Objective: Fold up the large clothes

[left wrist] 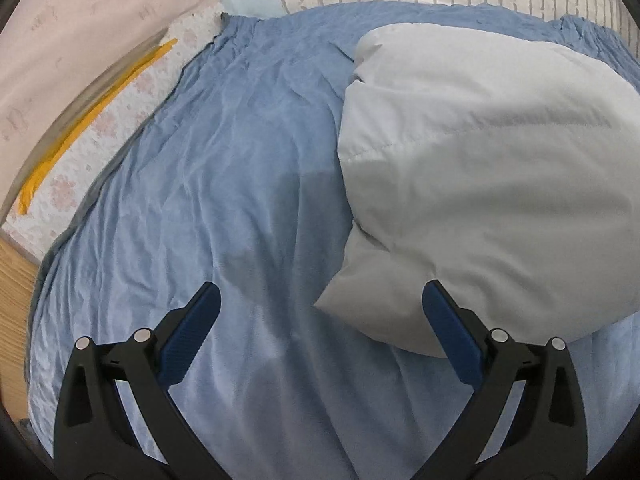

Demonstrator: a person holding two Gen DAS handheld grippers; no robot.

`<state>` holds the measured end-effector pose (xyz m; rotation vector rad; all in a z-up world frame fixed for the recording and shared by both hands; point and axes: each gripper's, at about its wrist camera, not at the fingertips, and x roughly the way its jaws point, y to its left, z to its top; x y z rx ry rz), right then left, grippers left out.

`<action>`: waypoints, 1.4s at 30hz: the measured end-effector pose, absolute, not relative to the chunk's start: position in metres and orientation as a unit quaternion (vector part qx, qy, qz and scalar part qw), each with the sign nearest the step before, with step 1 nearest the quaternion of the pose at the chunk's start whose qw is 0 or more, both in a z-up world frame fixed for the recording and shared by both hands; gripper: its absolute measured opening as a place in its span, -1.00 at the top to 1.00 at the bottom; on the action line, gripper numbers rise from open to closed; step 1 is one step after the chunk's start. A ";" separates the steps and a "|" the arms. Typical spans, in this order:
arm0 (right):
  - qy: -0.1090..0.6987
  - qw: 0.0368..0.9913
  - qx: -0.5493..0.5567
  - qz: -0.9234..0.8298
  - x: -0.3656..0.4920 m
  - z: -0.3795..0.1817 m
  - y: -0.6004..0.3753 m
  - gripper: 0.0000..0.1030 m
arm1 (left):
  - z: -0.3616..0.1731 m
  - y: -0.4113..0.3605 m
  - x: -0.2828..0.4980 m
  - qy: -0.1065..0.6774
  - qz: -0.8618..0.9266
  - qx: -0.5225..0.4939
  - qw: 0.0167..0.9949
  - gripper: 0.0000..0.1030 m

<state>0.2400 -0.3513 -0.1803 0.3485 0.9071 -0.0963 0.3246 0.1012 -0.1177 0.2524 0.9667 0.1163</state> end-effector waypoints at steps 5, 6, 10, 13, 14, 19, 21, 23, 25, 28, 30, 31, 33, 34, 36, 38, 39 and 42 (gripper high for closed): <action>0.457 0.855 0.245 0.005 0.240 -0.201 -0.350 -0.88 | -0.132 0.100 0.342 0.463 0.037 0.098 0.880 -0.94; 0.456 0.856 0.243 0.014 0.235 -0.200 -0.346 -0.88 | -0.130 0.099 0.342 0.462 0.034 0.096 0.881 -0.94; 0.455 0.861 0.222 0.054 0.220 -0.189 -0.323 -0.88 | -0.132 0.095 0.345 0.465 0.019 0.085 0.881 -0.94; 0.462 0.863 0.195 0.053 0.221 -0.186 -0.311 -0.89 | -0.134 0.090 0.344 0.464 0.010 0.083 0.882 -0.94; 0.464 0.862 0.196 0.051 0.224 -0.186 -0.310 -0.89 | -0.135 0.088 0.343 0.463 0.009 0.088 0.882 -0.94; 0.476 0.857 0.197 0.033 0.254 -0.187 -0.302 -0.70 | -0.134 0.087 0.339 0.459 0.012 0.109 0.882 -0.94; 0.484 0.853 0.192 0.032 0.266 -0.184 -0.293 -0.37 | -0.118 0.086 0.332 0.461 0.010 0.107 0.881 -0.94; 0.500 0.849 0.172 0.023 0.274 -0.176 -0.282 0.12 | -0.118 0.091 0.330 0.463 0.013 0.099 0.881 -0.94; 0.515 0.848 0.125 0.014 0.279 -0.167 -0.265 0.30 | -0.118 0.098 0.329 0.466 0.018 0.087 0.880 -0.94; 0.529 0.844 0.088 0.005 0.283 -0.168 -0.251 0.34 | -0.118 0.113 0.332 0.473 0.020 0.054 0.879 -0.94; 0.537 0.841 0.075 0.004 0.286 -0.170 -0.248 0.34 | -0.120 0.123 0.340 0.478 0.019 0.033 0.878 -0.94; 0.542 0.838 0.067 0.004 0.288 -0.171 -0.245 0.34 | -0.122 0.127 0.343 0.482 0.019 0.023 0.876 -0.94; 0.549 0.834 0.058 0.000 0.290 -0.173 -0.242 0.34 | -0.124 0.134 0.350 0.494 0.014 -0.001 0.869 -0.94; 0.553 0.832 0.050 -0.005 0.292 -0.173 -0.238 0.34 | -0.125 0.137 0.355 0.500 0.012 -0.014 0.866 -0.94; 0.557 0.830 0.036 -0.011 0.295 -0.174 -0.231 0.34 | -0.127 0.139 0.366 0.502 0.004 -0.041 0.864 -0.94; 0.557 0.830 0.024 -0.016 0.297 -0.174 -0.226 0.33 | -0.126 0.136 0.378 0.500 -0.003 -0.053 0.864 -0.94; 0.556 0.831 0.023 -0.017 0.297 -0.174 -0.225 0.33 | -0.130 0.124 0.386 0.499 -0.007 -0.053 0.865 -0.94; 0.555 0.832 0.022 -0.015 0.298 -0.175 -0.222 0.33 | -0.130 0.101 0.404 0.492 -0.019 -0.031 0.870 -0.94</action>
